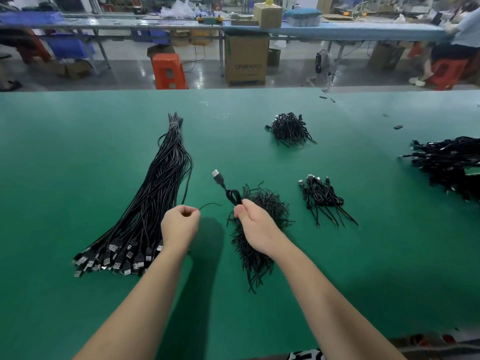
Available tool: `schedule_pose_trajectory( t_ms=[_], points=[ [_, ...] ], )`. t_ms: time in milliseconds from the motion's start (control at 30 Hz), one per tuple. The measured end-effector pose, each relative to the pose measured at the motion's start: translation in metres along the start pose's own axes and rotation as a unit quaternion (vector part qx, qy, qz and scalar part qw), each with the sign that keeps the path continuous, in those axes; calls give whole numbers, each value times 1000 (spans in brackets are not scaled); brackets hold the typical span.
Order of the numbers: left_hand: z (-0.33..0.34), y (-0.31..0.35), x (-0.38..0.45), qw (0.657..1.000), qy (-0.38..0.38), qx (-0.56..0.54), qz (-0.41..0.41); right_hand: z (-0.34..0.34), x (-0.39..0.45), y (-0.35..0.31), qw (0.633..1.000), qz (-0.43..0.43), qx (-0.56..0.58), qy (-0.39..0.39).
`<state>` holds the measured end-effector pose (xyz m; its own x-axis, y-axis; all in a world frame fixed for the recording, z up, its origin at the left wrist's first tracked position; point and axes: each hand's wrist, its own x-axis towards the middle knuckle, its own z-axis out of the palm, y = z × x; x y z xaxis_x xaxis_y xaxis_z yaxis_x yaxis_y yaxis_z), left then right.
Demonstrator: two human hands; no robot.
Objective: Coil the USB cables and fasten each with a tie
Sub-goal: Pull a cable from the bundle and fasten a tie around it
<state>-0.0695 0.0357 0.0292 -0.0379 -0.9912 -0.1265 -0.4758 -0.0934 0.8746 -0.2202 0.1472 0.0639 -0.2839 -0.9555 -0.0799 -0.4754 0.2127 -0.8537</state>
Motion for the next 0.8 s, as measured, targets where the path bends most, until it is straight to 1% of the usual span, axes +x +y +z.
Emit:
schedule_pose_trajectory(
  t_ms=[67, 133, 200, 300, 400, 500, 567, 600, 633, 667, 700, 733, 767, 800],
  points=[
    [-2, 14, -12, 996, -3, -94, -5, 10, -2, -3, 1000, -19, -6, -17],
    [-2, 26, -26, 986, -50, -160, -2, 19, -2, -4, 999, -34, -1, -24],
    [-3, 34, -37, 976, -95, -198, 10, 24, -2, -5, 999, -35, 12, -24],
    [-6, 37, -43, 970, -110, -216, 12, 23, -1, -4, 999, -32, 31, -15],
    [-8, 35, -46, 975, -125, -181, 30, 21, 2, -5, 999, -39, 37, 2],
    [-9, 34, -49, 981, -126, -120, 85, 21, 4, -4, 997, -26, 64, 21],
    [-11, 34, -52, 983, -97, -47, 147, 19, 6, -3, 996, -13, 76, 36],
    [-13, 35, -53, 977, -71, 19, 201, 18, 7, -4, 996, -6, 83, 40],
    [-15, 36, -56, 956, -32, 98, 274, 17, 7, -5, 994, 2, 98, 40],
    [-17, 37, -58, 917, 10, 171, 360, 17, 8, -6, 992, 14, 120, 35],
    [-19, 37, -58, 864, 44, 224, 449, 16, 8, -7, 989, 26, 140, 25],
    [-21, 36, -57, 807, 64, 257, 527, 15, 8, -8, 987, 38, 158, 8],
    [-24, 37, -54, 760, 71, 274, 585, 13, 8, -9, 983, 47, 175, -16],
    [-26, 38, -51, 730, 70, 280, 619, 11, 7, -10, 978, 54, 198, -46]
  ],
)
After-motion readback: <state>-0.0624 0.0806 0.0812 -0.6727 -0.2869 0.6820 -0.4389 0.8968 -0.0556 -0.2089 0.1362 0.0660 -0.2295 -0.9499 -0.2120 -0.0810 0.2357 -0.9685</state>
